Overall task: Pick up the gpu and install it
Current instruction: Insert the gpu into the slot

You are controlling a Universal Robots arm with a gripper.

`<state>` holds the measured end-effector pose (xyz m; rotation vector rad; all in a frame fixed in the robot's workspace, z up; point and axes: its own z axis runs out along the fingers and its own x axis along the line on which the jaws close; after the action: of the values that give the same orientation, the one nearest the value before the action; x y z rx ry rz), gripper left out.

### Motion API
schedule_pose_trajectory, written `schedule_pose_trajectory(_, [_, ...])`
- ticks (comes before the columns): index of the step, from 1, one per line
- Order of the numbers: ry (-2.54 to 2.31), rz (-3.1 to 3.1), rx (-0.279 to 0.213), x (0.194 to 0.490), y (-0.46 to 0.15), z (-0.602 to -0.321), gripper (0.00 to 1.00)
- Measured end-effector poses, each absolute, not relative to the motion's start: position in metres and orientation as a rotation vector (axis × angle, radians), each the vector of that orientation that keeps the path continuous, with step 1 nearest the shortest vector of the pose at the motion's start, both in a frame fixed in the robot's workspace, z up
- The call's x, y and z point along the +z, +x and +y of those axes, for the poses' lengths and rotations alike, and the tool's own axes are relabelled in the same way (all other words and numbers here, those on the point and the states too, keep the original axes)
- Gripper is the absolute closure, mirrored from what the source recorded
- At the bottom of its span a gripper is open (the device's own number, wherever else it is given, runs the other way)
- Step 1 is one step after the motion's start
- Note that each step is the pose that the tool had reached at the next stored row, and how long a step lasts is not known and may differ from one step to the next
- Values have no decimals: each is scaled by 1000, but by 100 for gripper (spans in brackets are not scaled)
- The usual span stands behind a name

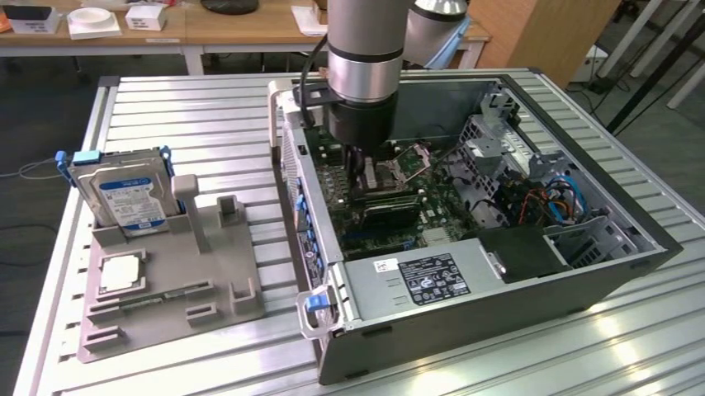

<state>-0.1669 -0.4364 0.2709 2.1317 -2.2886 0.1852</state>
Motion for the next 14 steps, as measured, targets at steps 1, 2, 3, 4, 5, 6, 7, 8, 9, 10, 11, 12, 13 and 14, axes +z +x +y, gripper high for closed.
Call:
schedule_pose_trajectory(1, [2131, -2288, 186, 271, -167, -436, 85])
schedule_pose_trajectory(2, [2131, -2288, 187, 271, -167, -436, 85])
schedule_pose_trajectory(3, [2131, -2287, 188, 271, -167, -436, 85])
schedule_pose_trajectory(4, [2130, -2287, 189, 270, -167, -436, 85])
schedule_pose_trajectory(5, [2130, -2286, 191, 270, -167, -436, 85])
schedule_pose_trajectory(6, [2129, -2285, 193, 269, -167, -436, 85])
schedule_pose_trajectory(7, [2129, -2285, 195, 269, -167, -436, 85])
schedule_pose_trajectory(8, [2128, -2284, 196, 268, -167, -436, 85])
schedule_pose_trajectory(9, [2128, -2284, 197, 268, -167, -436, 85])
schedule_pose_trajectory(10, [2128, -2284, 198, 267, -167, -436, 85])
schedule_pose_trajectory(11, [2128, -2284, 199, 267, -167, -436, 85])
schedule_pose_trajectory(12, [2128, -2284, 199, 267, -167, -436, 85])
schedule_pose_trajectory(13, [2128, -2284, 199, 266, -167, -436, 85])
schedule_pose_trajectory(14, [2128, -2284, 200, 266, -167, -436, 85])
